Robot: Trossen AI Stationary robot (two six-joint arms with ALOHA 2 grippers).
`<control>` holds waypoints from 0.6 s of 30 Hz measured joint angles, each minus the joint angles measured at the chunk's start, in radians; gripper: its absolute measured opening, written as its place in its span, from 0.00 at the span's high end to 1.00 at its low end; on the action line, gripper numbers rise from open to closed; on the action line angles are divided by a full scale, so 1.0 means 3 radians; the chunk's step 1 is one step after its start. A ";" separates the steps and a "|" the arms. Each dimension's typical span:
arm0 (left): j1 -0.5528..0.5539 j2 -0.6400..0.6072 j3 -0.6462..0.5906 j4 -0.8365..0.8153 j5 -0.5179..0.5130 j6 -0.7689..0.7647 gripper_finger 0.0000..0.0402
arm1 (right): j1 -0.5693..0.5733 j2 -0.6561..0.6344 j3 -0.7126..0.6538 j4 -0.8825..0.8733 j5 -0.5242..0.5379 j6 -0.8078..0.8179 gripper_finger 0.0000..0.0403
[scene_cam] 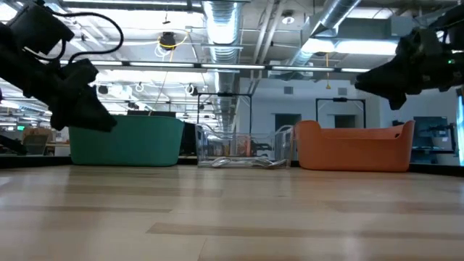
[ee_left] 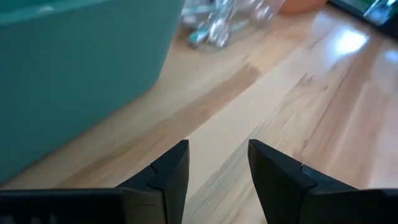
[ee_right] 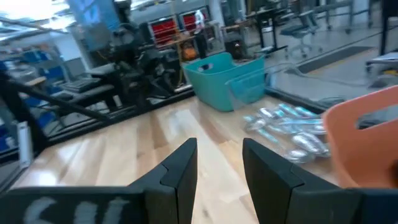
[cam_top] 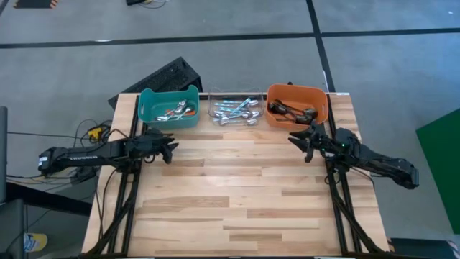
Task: Sort silverware by color (type)
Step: Return to Home Position
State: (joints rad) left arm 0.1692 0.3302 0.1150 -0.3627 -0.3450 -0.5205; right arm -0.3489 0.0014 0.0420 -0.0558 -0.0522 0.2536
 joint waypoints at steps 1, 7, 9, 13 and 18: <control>0.0000 -0.0073 0.0000 0.0000 0.0000 0.0000 0.62 | 0.0054 0.0005 -0.0004 0.0032 0.0003 -0.0001 0.63; 0.0000 -0.0424 -0.0001 -0.0002 -0.0006 0.0000 0.62 | 0.0373 -0.0001 -0.0010 0.0079 -0.0005 0.0000 0.63; 0.0000 -0.0527 -0.0001 -0.0004 -0.0005 0.0000 0.62 | 0.0488 0.0002 -0.0010 0.0080 -0.0007 0.0000 0.63; 0.0001 -0.0749 -0.0003 -0.0005 -0.0004 0.0000 0.62 | 0.0664 0.0001 -0.0088 0.0254 -0.0005 0.0001 0.63; 0.0002 -0.1053 -0.0004 -0.0006 -0.0006 0.0000 0.62 | 0.0760 0.0014 -0.0116 0.0287 0.0005 0.0002 0.63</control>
State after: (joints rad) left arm 0.1698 0.0142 0.1139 -0.3645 -0.3468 -0.5205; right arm -0.1209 0.0056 0.0071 0.0303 -0.0506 0.2543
